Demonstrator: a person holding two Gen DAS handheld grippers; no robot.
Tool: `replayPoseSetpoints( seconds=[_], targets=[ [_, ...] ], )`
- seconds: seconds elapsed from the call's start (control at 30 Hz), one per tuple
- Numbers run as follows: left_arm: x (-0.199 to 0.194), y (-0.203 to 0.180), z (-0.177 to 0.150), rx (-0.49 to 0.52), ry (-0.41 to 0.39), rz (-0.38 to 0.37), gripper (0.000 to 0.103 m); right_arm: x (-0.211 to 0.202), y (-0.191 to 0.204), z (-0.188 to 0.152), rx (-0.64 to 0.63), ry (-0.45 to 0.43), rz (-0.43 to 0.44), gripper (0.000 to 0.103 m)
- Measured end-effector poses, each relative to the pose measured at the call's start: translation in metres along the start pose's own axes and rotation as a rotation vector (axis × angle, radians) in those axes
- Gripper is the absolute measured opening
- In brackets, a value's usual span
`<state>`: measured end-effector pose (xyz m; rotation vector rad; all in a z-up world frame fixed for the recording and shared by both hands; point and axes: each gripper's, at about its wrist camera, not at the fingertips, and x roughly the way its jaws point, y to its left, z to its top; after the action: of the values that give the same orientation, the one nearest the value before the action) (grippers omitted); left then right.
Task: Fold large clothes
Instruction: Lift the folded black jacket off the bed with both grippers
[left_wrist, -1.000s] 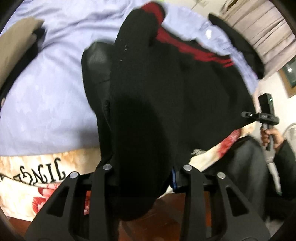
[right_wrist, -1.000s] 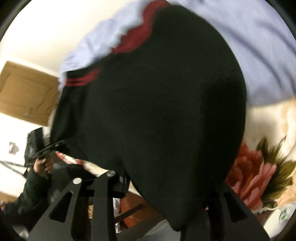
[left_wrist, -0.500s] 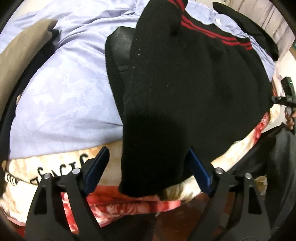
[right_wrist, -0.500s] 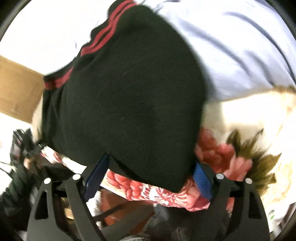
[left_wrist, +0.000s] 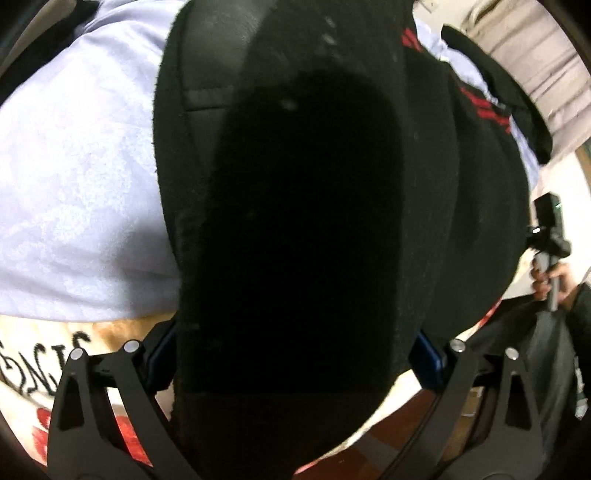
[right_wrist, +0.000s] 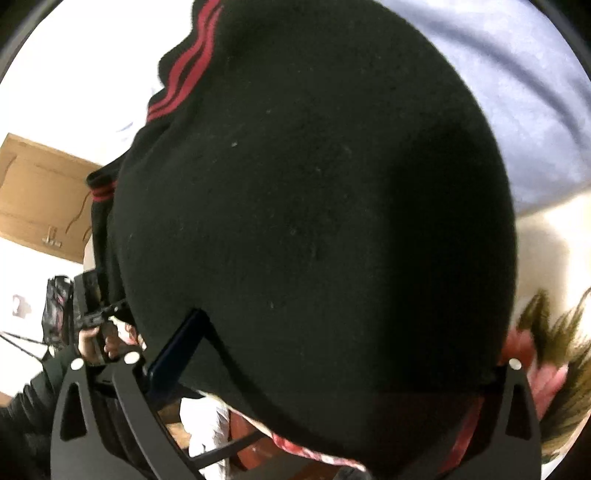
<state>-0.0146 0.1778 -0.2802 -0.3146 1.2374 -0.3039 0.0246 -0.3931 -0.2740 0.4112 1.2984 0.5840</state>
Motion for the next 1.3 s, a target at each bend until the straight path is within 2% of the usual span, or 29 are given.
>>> replayPoseSetpoints(
  seconds=[0.1, 0.23, 0.3, 0.33, 0.47, 0.6, 0.73, 0.87, 0.97, 1.07, 1.17, 1.3],
  targets=[
    [-0.002, 0.0, -0.002, 0.018, -0.003, 0.01, 0.095, 0.007, 0.001, -0.002, -0.026, -0.018, -0.094, 0.098],
    [-0.008, -0.003, -0.006, 0.028, -0.025, 0.025, 0.086, 0.004, -0.003, 0.001, 0.066, -0.009, -0.088, 0.097],
    [-0.01, -0.004, -0.009, 0.006, -0.037, 0.012, 0.077, -0.001, -0.006, 0.002, 0.101, -0.007, -0.058, 0.086],
    [-0.015, -0.005, -0.01, -0.004, -0.045, 0.005, 0.069, -0.007, -0.008, 0.001, 0.105, -0.011, -0.045, 0.082],
    [-0.03, -0.018, -0.015, -0.012, -0.093, -0.022, 0.046, -0.022, -0.01, -0.004, 0.119, -0.048, 0.009, 0.045],
    [-0.053, -0.021, -0.014, -0.014, -0.139, -0.061, 0.04, -0.042, 0.007, -0.011, 0.086, -0.088, 0.045, 0.035],
    [-0.079, -0.042, -0.016, -0.001, -0.192, -0.117, 0.036, -0.074, 0.019, -0.017, 0.071, -0.116, 0.13, 0.031],
    [-0.092, -0.056, -0.019, 0.014, -0.222, -0.148, 0.035, -0.094, 0.031, -0.028, 0.053, -0.106, 0.153, 0.029],
    [-0.088, -0.055, -0.02, 0.004, -0.212, -0.145, 0.035, -0.087, 0.021, -0.031, 0.1, -0.085, 0.145, 0.029],
    [-0.073, -0.044, -0.017, -0.054, -0.2, -0.133, 0.035, -0.066, 0.004, -0.032, 0.205, -0.104, 0.117, 0.03],
    [-0.064, -0.037, -0.013, -0.093, -0.196, -0.114, 0.036, -0.058, 0.001, -0.033, 0.25, -0.109, 0.097, 0.031],
    [-0.055, -0.034, -0.013, -0.124, -0.175, -0.105, 0.036, -0.063, 0.0, -0.034, 0.223, -0.117, 0.065, 0.029]
  ],
)
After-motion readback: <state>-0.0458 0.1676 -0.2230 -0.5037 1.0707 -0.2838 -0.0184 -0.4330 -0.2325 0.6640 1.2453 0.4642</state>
